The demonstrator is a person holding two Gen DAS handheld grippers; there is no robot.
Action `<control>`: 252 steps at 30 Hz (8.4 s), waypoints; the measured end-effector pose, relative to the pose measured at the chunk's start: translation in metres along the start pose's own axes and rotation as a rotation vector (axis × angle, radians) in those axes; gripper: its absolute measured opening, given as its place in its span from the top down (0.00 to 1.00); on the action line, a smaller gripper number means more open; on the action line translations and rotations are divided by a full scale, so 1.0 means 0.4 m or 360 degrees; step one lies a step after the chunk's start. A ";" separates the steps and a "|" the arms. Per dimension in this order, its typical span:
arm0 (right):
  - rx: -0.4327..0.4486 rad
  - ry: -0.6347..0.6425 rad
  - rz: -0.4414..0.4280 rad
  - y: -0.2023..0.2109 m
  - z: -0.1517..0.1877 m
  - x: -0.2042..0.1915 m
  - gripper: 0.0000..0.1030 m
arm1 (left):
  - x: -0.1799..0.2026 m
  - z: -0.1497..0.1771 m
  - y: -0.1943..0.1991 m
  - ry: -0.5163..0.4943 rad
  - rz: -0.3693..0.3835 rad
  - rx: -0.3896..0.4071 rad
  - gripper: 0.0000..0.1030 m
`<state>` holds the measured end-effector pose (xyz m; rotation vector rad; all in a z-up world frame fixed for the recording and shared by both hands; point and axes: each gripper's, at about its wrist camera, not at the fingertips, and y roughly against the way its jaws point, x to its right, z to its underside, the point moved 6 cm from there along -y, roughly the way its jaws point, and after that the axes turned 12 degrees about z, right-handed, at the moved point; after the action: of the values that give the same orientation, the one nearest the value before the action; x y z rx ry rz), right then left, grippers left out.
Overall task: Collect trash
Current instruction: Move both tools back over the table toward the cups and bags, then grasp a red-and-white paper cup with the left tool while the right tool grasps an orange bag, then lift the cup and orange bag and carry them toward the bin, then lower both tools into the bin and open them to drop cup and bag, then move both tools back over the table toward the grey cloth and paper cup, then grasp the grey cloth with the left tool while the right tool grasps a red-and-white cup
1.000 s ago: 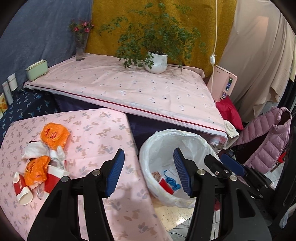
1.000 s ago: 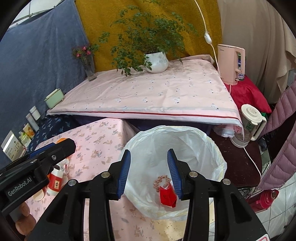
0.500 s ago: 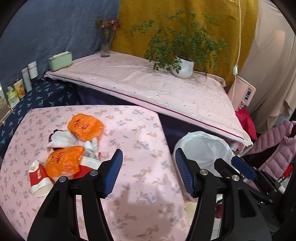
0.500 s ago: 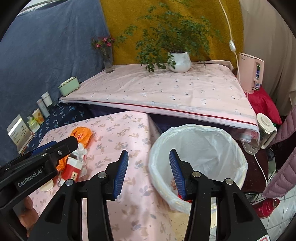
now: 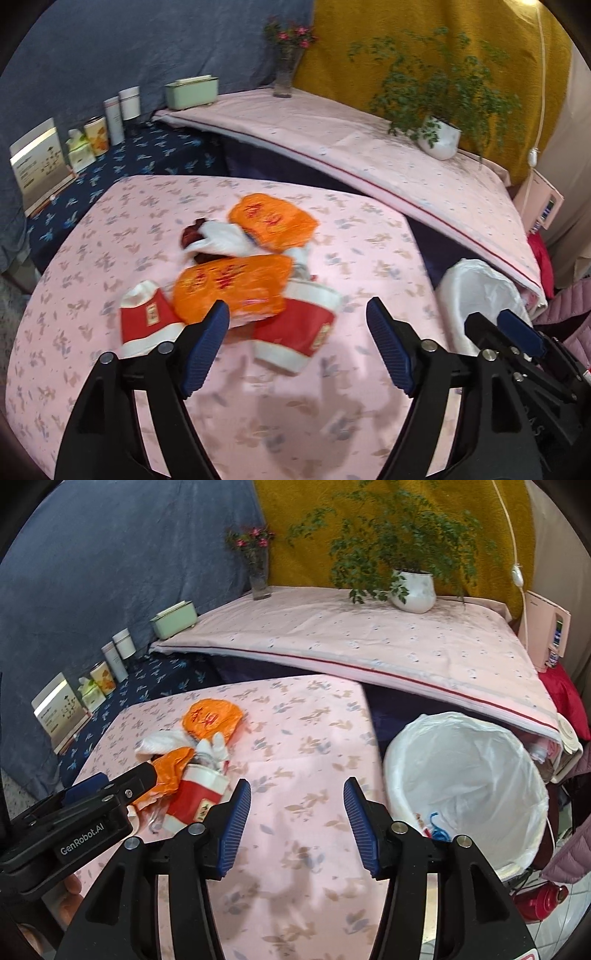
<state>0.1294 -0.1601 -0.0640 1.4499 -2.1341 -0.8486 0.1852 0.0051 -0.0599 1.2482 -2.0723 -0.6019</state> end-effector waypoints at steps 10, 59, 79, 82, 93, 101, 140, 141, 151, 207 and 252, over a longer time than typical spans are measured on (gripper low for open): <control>-0.0081 0.0089 -0.0066 -0.041 0.050 -0.144 0.46 | -0.229 0.076 0.029 0.0169 -0.0155 -0.0026 0.18; -0.0402 0.0448 -0.0415 -0.204 0.092 -0.299 0.45 | -0.360 0.142 -0.017 0.0214 -0.0128 -0.0126 0.93; -0.0364 0.0419 -0.0453 -0.046 0.236 -0.226 0.58 | -0.288 0.176 0.025 0.0171 -0.0131 -0.0136 0.97; -0.0313 0.0439 -0.0452 -0.033 0.215 -0.234 0.58 | -0.283 0.177 0.027 0.0174 -0.0126 -0.0135 0.97; -0.0343 0.0536 -0.0350 -0.082 0.251 -0.280 0.70 | -0.264 0.179 0.033 0.0156 -0.0121 -0.0134 0.97; -0.0285 0.0446 -0.0350 -0.053 0.206 -0.251 0.92 | -0.226 0.148 0.061 0.0106 -0.0096 -0.0085 0.98; 0.0075 -0.0164 0.0037 0.084 -0.082 0.388 0.92 | 0.505 -0.061 -0.029 -0.0431 0.0447 -0.0029 0.97; 0.0069 -0.0181 0.0049 0.078 -0.078 0.406 0.92 | 0.521 -0.058 -0.039 -0.0440 0.0466 -0.0042 0.97; -0.0026 -0.0288 0.0133 0.008 -0.031 0.519 0.92 | 0.630 -0.017 -0.125 -0.0506 0.0565 -0.0150 0.97; -0.0070 -0.0073 -0.0118 0.025 0.054 0.127 0.54 | 0.124 0.025 -0.055 -0.0115 0.0110 -0.0056 0.34; -0.0380 -0.0101 -0.0445 -0.149 0.189 -0.192 0.94 | -0.206 0.119 -0.199 0.0126 0.0090 -0.0228 0.31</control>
<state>0.1490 -0.0858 -0.1604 1.6320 -1.8218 -1.2201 0.2274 0.0459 -0.1692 1.1108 -1.9563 -0.6524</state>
